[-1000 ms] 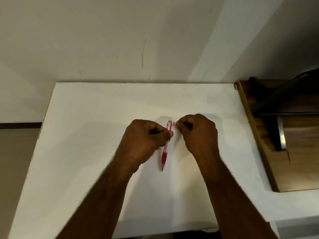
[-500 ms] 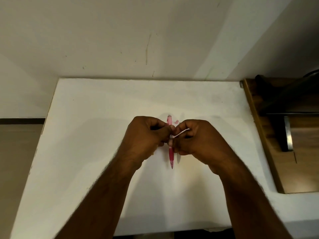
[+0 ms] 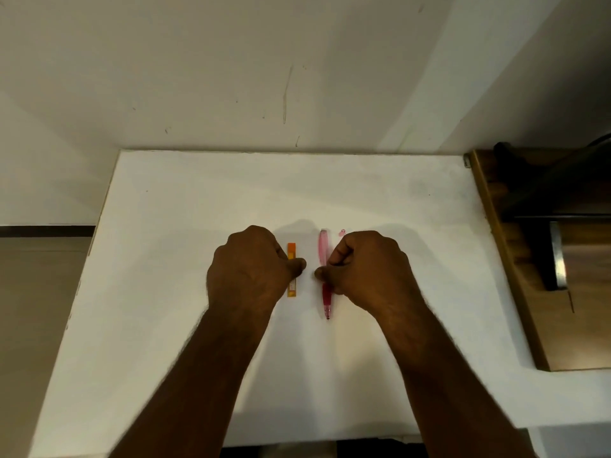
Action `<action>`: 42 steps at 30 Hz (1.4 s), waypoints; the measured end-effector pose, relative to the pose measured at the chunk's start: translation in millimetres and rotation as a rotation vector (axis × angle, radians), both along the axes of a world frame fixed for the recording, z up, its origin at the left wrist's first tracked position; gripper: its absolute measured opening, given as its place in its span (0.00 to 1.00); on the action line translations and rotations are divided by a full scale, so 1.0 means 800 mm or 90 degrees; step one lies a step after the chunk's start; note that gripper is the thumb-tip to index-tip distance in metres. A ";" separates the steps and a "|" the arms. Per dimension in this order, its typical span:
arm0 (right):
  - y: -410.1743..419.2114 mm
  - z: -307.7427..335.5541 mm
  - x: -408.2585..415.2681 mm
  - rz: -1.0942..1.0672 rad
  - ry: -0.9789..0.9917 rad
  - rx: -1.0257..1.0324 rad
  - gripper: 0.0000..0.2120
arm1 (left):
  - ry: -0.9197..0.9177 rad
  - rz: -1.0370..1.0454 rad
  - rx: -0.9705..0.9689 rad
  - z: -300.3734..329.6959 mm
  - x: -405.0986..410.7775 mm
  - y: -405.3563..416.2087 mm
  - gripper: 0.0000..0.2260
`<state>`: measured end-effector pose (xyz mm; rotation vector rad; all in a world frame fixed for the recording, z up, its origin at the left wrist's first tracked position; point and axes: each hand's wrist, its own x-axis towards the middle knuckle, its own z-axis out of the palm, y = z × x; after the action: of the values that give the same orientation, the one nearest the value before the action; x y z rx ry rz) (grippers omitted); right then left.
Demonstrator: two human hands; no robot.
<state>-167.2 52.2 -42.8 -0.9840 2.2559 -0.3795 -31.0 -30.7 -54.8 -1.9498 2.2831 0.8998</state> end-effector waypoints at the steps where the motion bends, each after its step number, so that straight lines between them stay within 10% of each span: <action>1: 0.001 0.000 -0.002 -0.006 0.006 -0.014 0.16 | 0.004 0.001 0.003 0.000 0.000 0.000 0.16; 13: -0.012 0.002 0.005 -0.250 -0.300 -0.287 0.04 | 0.174 -0.071 -0.102 0.020 -0.003 0.003 0.10; 20: -0.014 0.000 0.008 -0.337 -0.277 -0.364 0.06 | 0.160 -0.062 -0.087 0.021 0.001 -0.004 0.10; 35: -0.011 -0.013 0.066 0.116 0.097 -0.103 0.07 | 0.208 -0.017 -0.133 0.023 0.018 -0.018 0.09; 42: -0.016 0.002 0.028 -0.310 -0.435 -0.279 0.06 | 0.277 -0.056 -0.114 0.030 0.016 -0.018 0.09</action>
<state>-145.1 39.3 -40.9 -0.3754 1.7676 -1.2532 -18.0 -44.9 -31.2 -1.8438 2.7437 1.2552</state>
